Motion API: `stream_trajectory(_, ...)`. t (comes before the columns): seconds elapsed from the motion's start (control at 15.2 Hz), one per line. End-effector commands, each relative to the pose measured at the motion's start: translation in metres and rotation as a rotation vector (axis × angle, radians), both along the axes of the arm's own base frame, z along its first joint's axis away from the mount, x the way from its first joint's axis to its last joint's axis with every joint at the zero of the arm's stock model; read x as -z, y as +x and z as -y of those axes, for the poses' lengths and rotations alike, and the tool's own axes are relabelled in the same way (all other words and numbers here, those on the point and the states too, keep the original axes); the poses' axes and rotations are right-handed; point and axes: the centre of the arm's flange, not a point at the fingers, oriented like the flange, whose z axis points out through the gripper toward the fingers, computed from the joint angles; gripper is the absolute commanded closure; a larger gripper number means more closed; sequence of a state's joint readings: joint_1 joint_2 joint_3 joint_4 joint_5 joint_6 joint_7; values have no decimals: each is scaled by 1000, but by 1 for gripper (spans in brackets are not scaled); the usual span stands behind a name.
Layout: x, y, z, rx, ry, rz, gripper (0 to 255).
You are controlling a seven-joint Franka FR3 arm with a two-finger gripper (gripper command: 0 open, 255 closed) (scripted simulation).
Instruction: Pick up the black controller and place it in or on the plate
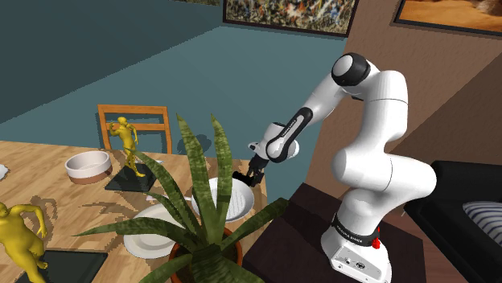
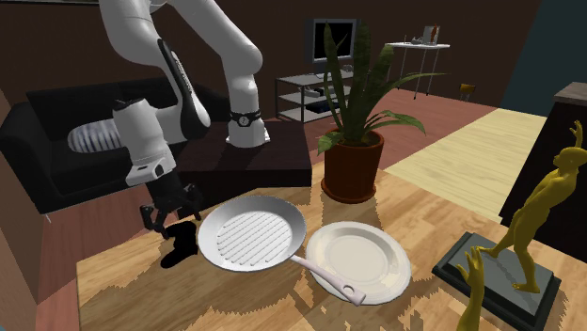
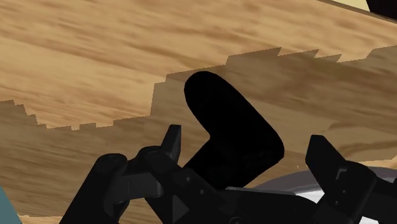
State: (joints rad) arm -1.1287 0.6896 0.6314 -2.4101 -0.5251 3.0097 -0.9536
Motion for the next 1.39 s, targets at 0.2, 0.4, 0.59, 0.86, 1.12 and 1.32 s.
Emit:
stream_trajectory(0.2,1,0,0,0,0,0,0)
stream_trajectory(0.4,1,0,0,0,0,0,255)
stream_trajectory(0.59,1,0,0,0,0,0,255)
stream_trajectory(0.86,1,0,0,0,0,0,255)
stream_trajectory(1.12,-15,0,0,0,0,0,255)
stream_trajectory(1.32,-31,0,0,0,0,0,255)
